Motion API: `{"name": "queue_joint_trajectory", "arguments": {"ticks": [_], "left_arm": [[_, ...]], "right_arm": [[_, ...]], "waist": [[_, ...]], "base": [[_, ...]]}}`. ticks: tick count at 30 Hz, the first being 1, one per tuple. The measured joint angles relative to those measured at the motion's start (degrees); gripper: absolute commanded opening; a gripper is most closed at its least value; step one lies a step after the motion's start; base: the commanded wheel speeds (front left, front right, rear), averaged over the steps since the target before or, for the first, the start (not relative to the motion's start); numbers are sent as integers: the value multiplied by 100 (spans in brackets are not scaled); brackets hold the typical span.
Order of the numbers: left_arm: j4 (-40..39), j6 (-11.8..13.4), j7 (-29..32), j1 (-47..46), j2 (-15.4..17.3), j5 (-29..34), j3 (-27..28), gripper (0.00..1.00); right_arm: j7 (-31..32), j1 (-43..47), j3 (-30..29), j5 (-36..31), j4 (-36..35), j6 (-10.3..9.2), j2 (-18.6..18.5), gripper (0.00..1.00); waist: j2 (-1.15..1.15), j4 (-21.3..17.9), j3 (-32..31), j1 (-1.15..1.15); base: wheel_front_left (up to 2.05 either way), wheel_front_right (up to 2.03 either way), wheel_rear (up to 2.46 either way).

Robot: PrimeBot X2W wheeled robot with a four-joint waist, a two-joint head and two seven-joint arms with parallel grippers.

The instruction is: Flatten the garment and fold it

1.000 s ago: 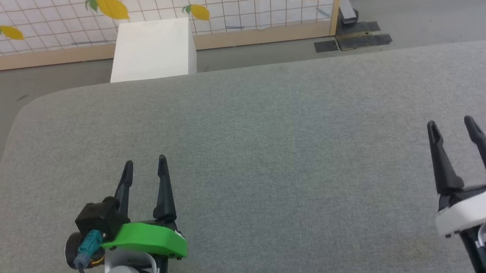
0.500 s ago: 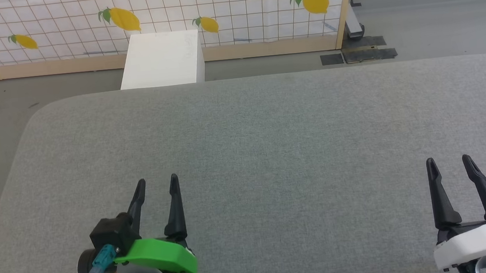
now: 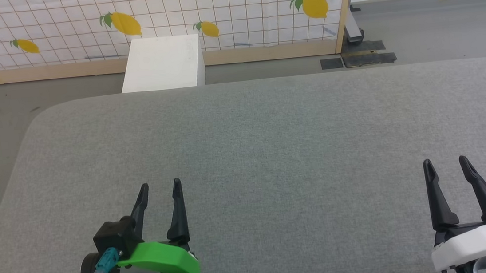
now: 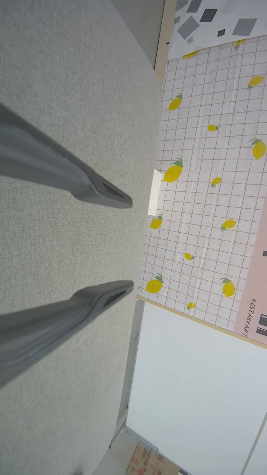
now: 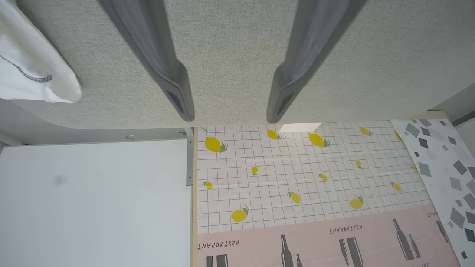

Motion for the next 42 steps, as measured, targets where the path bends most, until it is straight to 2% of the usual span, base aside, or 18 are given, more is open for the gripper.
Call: {"name": "queue_joint_trajectory", "arguments": {"ticks": [1, 2, 42], "left_arm": [[0, 1, 0, 4, 0, 0, 2, 100], [0, 0, 1, 10, 1, 0, 5, 0], [-166, 1, 219, 21, 1, 171, 107, 0]], "right_arm": [[0, 1, 1, 0, 9, 0, 0, 100], [0, 0, 3, -1, 19, 1, 0, 0], [103, -8, 82, -109, 30, 1, -3, 0]], "waist": [[0, -3, -8, 0], [0, -5, -17, 0], [0, -43, -15, 0]], "base": [[0, 0, 0], [0, 0, 0], [0, 0, 0]]}}
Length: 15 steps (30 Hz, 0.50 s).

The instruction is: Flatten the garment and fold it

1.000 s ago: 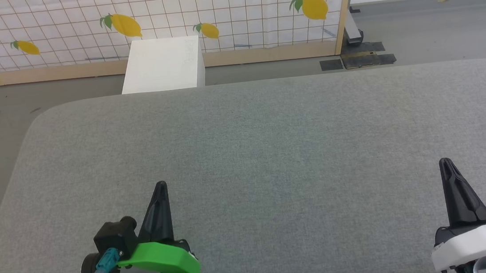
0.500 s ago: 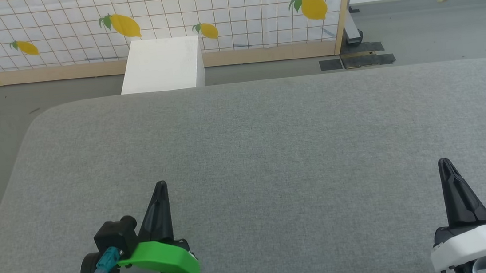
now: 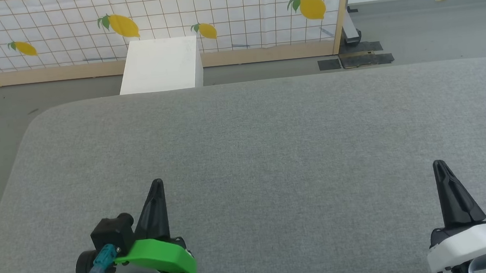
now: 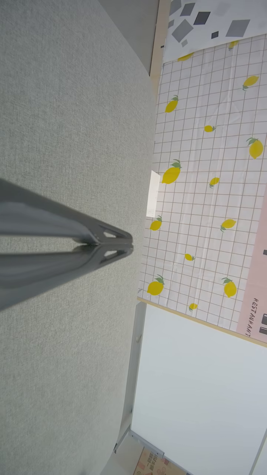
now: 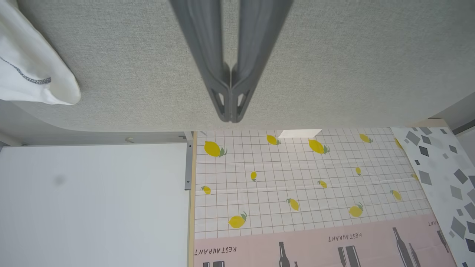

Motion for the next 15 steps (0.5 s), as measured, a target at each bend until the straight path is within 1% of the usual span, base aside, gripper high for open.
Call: {"name": "queue_joint_trajectory", "arguments": {"ticks": [15], "left_arm": [[-143, 33, 190, 36, 0, 246, 83, 0]], "right_arm": [[98, -35, 74, -81, 20, -1, 0, 0]], "waist": [[0, -24, 4, 0]], "base": [[0, 0, 0]]}}
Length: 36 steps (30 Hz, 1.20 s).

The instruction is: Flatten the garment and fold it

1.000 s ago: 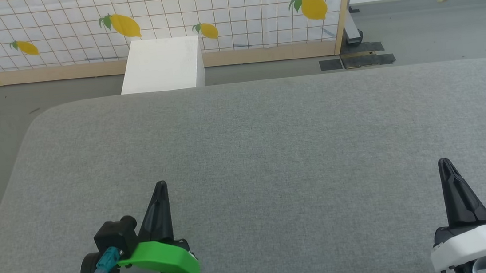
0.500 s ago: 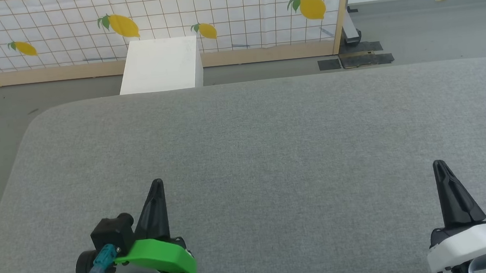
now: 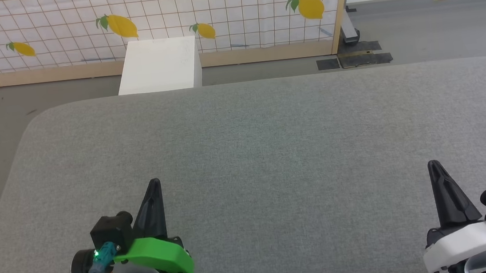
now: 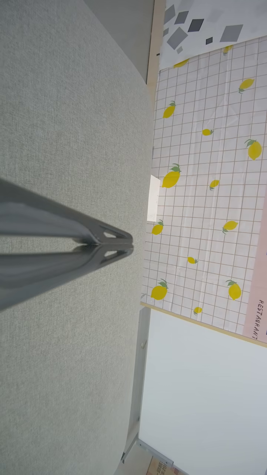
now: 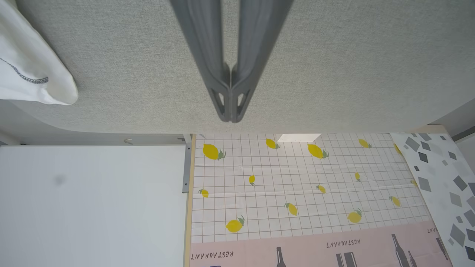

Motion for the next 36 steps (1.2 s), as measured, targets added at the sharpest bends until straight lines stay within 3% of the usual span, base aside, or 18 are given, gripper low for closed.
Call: {"name": "queue_joint_trajectory", "arguments": {"ticks": [36], "left_arm": [[-350, 42, 410, 139, 0, 453, 230, 0]], "right_arm": [[227, -132, 175, -256, 44, 0, 1, 0]], "waist": [[0, -56, 8, 0]], "base": [[0, 0, 0]]}}
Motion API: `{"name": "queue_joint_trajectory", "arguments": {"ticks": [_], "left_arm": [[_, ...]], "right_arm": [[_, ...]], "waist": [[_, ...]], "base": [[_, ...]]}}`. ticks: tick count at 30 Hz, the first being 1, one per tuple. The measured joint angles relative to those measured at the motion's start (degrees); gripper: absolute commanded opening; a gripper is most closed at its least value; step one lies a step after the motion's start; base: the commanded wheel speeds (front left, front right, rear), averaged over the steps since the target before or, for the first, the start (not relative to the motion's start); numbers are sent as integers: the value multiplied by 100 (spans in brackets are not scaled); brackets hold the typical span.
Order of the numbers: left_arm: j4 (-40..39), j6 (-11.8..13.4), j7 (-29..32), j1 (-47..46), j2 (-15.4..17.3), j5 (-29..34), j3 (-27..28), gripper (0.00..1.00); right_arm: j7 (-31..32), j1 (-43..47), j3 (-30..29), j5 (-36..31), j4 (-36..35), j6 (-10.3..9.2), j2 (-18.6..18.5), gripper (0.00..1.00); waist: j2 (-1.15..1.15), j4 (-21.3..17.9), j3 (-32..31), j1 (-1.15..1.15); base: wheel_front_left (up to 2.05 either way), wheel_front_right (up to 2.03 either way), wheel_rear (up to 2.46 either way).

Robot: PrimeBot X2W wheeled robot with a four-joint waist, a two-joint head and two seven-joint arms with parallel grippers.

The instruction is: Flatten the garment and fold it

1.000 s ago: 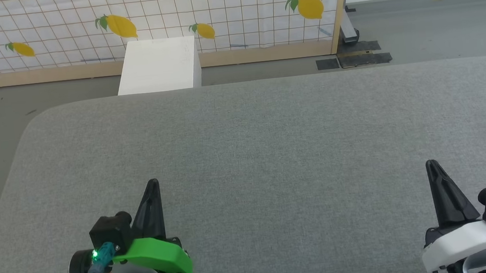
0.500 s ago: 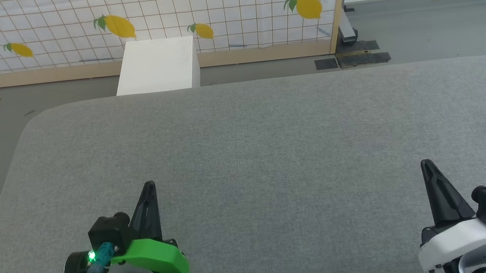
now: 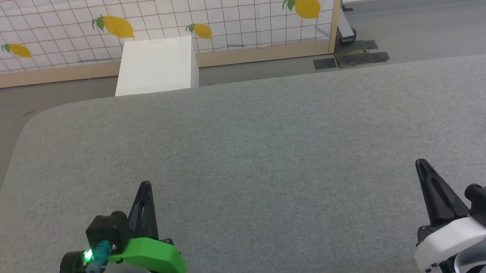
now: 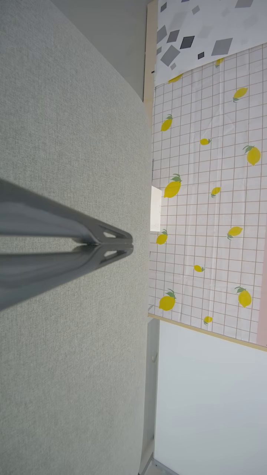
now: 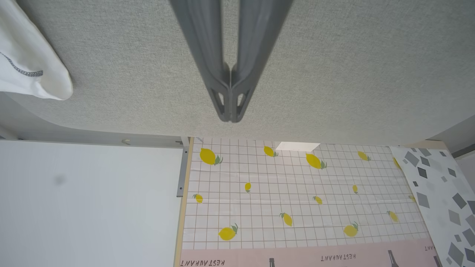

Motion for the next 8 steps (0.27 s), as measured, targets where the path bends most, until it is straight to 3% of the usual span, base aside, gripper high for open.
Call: {"name": "queue_joint_trajectory", "arguments": {"ticks": [8], "left_arm": [[-67, 1, 98, 52, 0, 85, 62, 0]], "right_arm": [[52, -18, 41, -48, 9, 0, 1, 0]], "waist": [[0, -13, 2, 0]], "base": [[0, 0, 0]]}}
